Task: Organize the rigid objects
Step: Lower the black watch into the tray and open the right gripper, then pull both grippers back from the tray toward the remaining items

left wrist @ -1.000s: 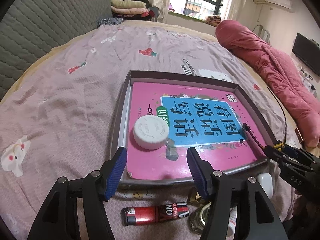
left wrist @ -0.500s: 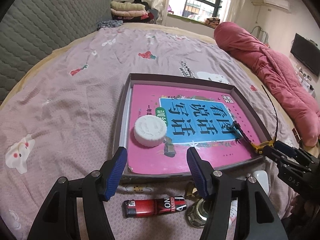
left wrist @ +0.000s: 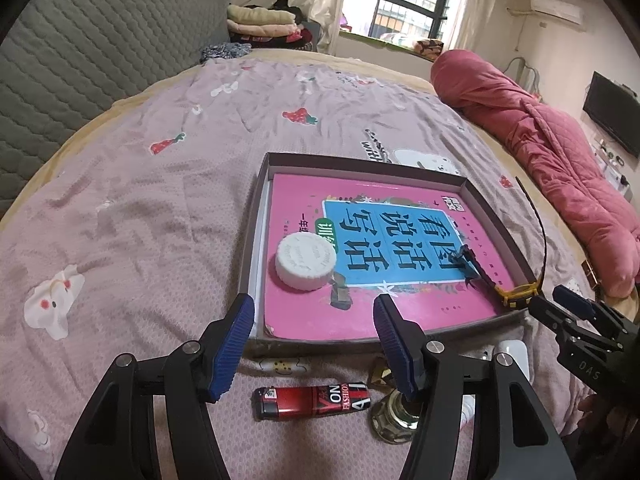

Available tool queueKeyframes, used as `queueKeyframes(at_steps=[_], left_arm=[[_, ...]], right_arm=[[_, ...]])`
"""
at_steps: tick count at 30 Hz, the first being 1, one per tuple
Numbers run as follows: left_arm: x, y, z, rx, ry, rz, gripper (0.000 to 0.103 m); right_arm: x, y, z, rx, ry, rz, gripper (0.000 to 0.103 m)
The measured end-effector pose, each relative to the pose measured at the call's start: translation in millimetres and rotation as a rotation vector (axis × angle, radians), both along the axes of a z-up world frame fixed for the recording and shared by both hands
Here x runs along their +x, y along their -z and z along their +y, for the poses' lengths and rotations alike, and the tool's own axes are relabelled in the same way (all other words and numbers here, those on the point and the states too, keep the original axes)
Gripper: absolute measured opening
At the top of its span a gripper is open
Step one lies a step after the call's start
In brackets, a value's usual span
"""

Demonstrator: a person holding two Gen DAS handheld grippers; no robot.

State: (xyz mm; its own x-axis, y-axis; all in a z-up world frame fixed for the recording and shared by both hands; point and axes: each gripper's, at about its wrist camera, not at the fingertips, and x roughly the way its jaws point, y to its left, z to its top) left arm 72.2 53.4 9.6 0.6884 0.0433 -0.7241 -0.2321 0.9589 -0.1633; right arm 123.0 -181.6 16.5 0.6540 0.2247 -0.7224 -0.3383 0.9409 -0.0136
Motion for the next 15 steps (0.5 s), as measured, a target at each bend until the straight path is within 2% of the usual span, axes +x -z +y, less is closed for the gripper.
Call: queueKeyframes(at_steps=[5,15], left_arm=[[-7,-6,-2,0.039,-0.014,-0.003,0.064],[-22,-16,-2,0.054,-0.033,0.021,0.064]], right_arm=[[-5,-5,-2,0.006,-0.008,-0.006,0.055],[-17,-14,-2,0.017,-0.035,-0.026,0.061]])
